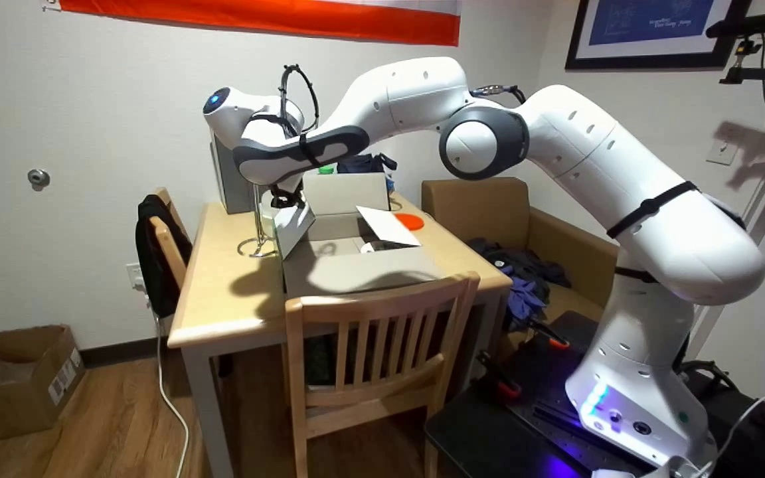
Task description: Close three flaps of the box
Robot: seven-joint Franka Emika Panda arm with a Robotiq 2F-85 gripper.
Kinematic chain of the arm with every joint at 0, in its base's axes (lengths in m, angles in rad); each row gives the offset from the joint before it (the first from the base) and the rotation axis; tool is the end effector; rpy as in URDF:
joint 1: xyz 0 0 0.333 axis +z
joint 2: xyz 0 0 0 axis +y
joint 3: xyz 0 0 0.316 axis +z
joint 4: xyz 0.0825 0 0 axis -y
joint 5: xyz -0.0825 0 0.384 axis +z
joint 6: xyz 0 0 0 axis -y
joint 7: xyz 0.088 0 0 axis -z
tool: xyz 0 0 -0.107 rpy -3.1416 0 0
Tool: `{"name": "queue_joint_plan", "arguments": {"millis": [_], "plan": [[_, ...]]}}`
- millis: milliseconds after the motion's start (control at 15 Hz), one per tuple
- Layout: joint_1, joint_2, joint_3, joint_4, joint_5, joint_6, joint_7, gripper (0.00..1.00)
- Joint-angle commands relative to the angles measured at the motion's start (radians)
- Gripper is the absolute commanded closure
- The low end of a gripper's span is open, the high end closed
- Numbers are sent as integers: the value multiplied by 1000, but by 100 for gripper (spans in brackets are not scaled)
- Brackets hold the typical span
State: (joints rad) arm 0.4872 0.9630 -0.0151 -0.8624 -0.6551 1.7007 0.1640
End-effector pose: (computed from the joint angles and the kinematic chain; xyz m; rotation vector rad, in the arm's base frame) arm 0.7171 0.3070 0.3315 2.4181 0.5458 0.1187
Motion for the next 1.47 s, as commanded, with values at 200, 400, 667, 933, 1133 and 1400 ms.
{"name": "queue_joint_plan", "arguments": {"millis": [200,400,667,933,1133,1400], "plan": [[-184,26,68,6,236,-12,-13,100],[-256,25,110,-1,344,5,-10,100],[-322,30,171,-1,461,38,-14,100],[-361,40,219,-7,538,51,-22,100],[-388,53,245,-15,589,63,-26,100],[-419,61,273,-41,641,127,-53,100]]}}
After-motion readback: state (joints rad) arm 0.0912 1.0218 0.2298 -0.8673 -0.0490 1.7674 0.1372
